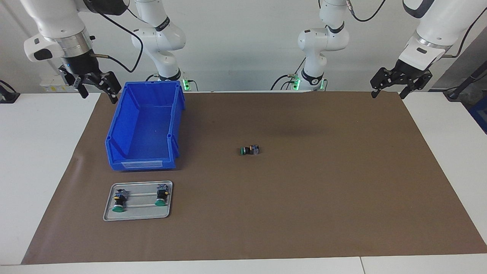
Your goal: Place and press button with both arms
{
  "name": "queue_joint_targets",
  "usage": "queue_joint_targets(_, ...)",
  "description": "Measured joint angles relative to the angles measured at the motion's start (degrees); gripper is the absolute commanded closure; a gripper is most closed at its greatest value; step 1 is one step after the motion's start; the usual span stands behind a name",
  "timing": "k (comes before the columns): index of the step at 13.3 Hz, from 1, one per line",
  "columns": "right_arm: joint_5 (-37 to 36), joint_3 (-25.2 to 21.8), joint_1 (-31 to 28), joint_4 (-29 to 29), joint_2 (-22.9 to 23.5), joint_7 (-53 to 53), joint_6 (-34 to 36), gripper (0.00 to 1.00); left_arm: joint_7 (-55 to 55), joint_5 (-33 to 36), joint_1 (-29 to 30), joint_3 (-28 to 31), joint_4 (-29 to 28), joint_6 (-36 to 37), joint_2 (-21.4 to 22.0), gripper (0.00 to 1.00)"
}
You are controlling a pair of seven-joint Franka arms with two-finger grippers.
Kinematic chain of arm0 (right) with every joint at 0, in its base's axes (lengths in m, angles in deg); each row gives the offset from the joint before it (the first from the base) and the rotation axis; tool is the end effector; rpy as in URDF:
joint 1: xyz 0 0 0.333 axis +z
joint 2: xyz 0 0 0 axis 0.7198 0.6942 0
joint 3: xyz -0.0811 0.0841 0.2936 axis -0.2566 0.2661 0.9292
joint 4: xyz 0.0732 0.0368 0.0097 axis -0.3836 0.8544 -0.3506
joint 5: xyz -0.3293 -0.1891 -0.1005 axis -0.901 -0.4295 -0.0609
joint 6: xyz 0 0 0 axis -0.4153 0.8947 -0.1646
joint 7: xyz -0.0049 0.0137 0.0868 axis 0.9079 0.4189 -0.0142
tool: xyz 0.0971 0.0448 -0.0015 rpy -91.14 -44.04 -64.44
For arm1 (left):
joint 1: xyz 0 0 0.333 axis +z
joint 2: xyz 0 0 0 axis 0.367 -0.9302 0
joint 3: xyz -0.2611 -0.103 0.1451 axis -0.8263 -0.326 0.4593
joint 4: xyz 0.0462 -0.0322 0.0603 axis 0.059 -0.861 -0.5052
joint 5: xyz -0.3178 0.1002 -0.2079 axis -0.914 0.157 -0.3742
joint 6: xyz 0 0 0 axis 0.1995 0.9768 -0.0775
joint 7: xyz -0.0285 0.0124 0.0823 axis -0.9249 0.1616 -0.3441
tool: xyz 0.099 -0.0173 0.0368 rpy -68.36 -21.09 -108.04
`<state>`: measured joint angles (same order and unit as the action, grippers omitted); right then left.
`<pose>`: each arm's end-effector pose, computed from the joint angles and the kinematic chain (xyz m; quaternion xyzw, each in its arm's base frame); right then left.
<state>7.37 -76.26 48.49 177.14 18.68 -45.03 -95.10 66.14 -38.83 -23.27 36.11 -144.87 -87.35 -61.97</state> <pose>0.5390 -0.0297 0.6496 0.9930 -0.1108 0.0294 0.0281 0.5430 -0.0046 0.6487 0.9984 -0.0560 -0.0068 0.0094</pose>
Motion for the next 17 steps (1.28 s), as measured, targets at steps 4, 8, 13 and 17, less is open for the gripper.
queue_joint_targets(4,0.0,0.25,0.2,0.0,0.0,0.0,0.14,0.0,0.0,0.0,0.0,0.0,0.0,0.0,0.0,0.0)
queue_joint_targets(8,0.0,0.28,0.22,-0.01,0.0,-0.03,0.15,0.0,0.0,0.0,0.0,0.0,0.0,0.0,0.0,0.0)
queue_joint_targets(13,-0.03,0.2,0.19,-0.01,0.0,-1.02,1.13,0.0,0.0,0.0,0.0,0.0,0.0,0.0,0.0,0.0)
queue_joint_targets(17,-0.11,0.04,-0.58,-0.01,0.09,-1.54,2.91,0.0,0.0,0.0,0.0,0.0,0.0,0.0,0.0,0.0)
